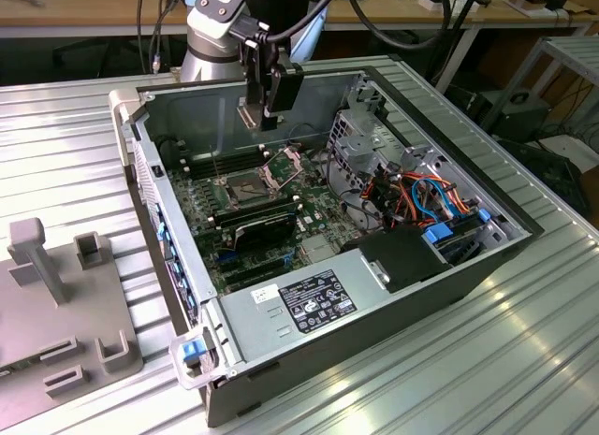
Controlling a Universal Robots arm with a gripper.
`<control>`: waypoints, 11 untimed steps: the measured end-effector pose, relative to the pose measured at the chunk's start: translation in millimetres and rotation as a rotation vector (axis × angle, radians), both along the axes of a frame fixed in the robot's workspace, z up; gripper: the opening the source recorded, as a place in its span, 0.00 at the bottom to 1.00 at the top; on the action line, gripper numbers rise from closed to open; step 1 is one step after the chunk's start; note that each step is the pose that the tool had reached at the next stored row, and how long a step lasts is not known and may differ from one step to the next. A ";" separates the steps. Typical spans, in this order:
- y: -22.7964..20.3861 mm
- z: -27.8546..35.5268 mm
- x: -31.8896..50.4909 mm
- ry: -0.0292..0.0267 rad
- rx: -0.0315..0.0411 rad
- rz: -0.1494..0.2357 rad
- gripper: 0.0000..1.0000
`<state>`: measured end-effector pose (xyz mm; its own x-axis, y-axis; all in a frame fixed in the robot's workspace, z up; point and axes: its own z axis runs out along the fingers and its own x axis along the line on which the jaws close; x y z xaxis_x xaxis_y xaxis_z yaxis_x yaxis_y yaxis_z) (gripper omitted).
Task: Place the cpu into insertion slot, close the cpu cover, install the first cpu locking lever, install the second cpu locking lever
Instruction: 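Place the cpu into insertion slot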
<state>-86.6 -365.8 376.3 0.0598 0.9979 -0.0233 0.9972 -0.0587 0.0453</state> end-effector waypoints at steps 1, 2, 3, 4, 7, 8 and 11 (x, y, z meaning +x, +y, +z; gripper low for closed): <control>0.8 -1.2 0.0 0.0001 0.0001 0.000 0.55; 1.6 -2.5 0.0 0.0005 0.0000 0.000 0.55; 2.2 -3.3 0.0 0.0007 0.0001 0.000 0.55; 2.7 -4.7 0.1 0.0012 0.0004 0.000 0.55; 3.0 -7.6 0.1 0.0026 0.0006 0.000 0.55; 3.1 -8.2 0.0 0.0028 0.0011 0.000 0.55; 3.1 -9.3 0.0 0.0029 0.0014 0.000 0.55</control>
